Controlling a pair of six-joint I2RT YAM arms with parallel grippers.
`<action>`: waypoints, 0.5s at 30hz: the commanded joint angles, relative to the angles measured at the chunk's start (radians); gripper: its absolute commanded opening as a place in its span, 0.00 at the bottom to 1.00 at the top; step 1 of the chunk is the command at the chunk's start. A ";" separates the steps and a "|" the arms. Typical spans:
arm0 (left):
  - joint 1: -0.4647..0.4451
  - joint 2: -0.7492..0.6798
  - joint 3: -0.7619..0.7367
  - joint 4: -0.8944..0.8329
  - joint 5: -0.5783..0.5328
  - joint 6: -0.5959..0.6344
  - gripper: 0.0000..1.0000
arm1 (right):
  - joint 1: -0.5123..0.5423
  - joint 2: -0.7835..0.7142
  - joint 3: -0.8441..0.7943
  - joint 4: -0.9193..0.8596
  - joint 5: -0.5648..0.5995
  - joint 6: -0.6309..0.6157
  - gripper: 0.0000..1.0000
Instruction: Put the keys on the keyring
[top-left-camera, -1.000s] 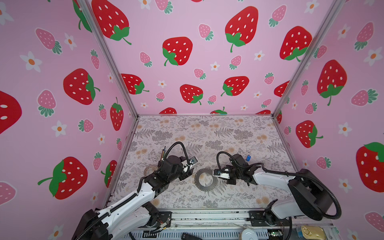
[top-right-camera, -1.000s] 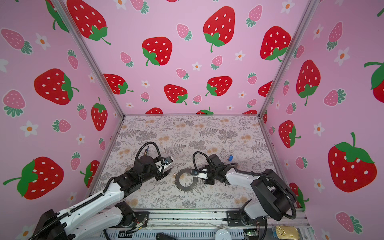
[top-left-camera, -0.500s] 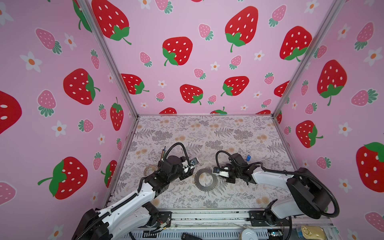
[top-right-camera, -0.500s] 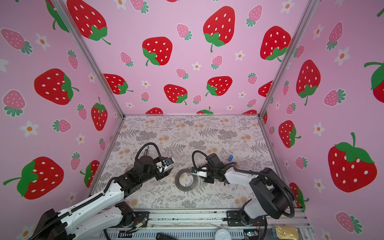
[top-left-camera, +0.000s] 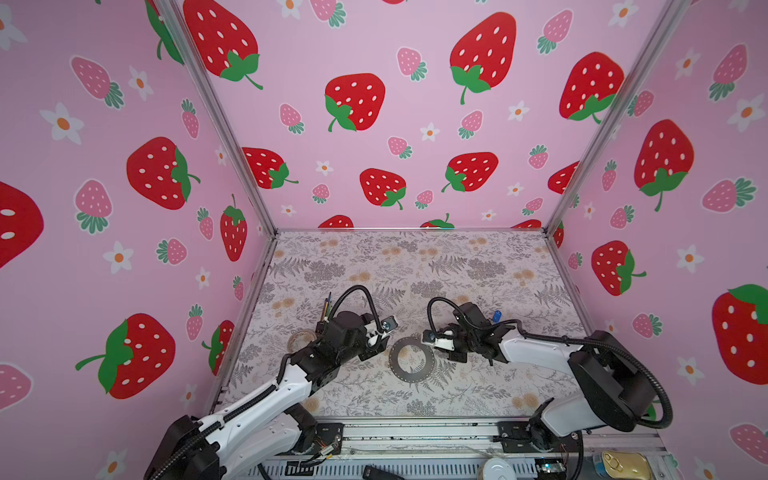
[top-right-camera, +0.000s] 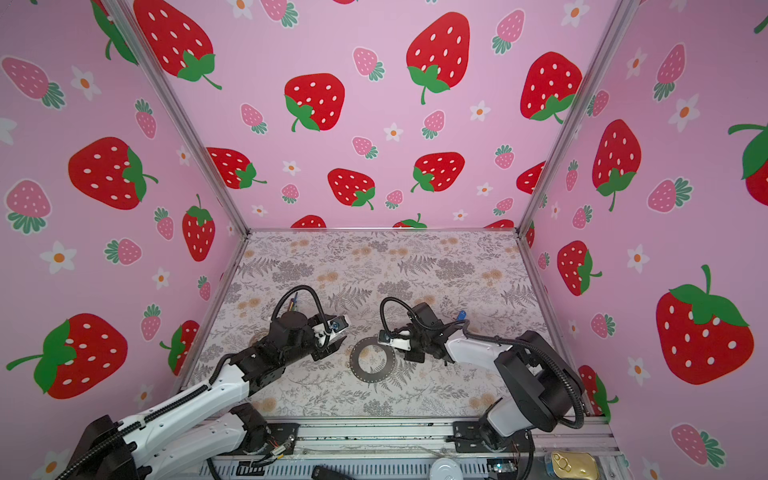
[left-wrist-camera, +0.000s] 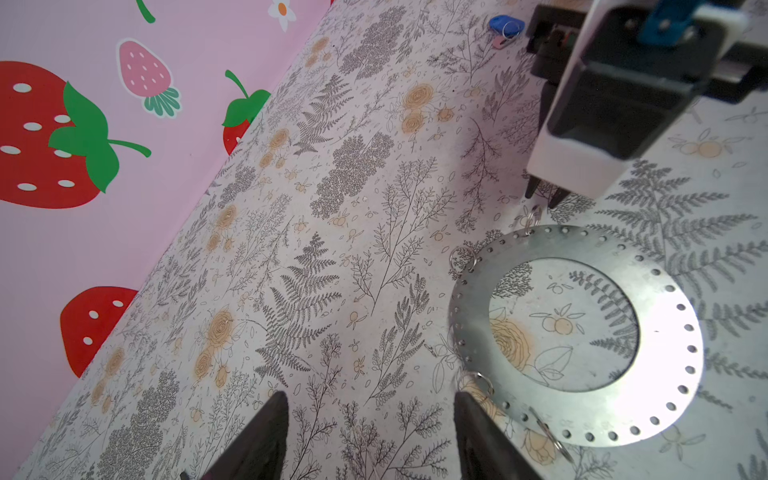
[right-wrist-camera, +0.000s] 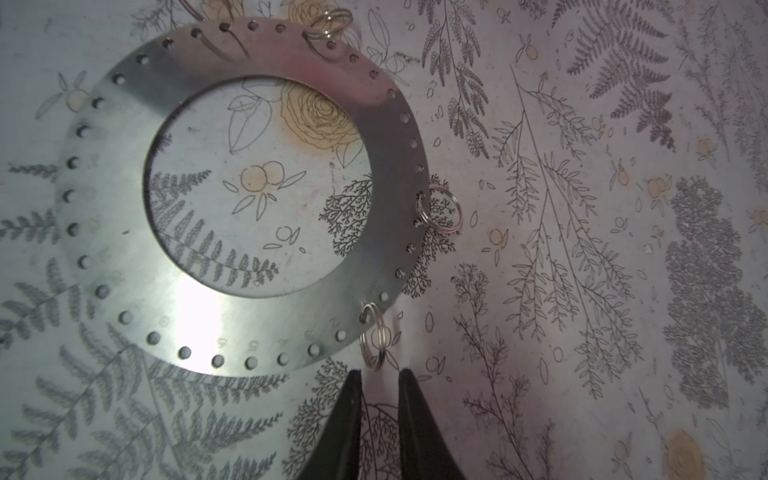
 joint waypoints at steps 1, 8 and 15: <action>-0.005 0.001 0.003 0.026 -0.005 0.027 0.65 | 0.011 0.021 0.031 -0.048 -0.015 -0.026 0.21; -0.006 0.007 0.004 0.025 -0.008 0.025 0.65 | 0.019 0.042 0.056 -0.062 -0.008 -0.031 0.21; -0.006 0.014 0.005 0.024 0.000 0.017 0.65 | 0.024 0.066 0.073 -0.073 0.002 -0.032 0.20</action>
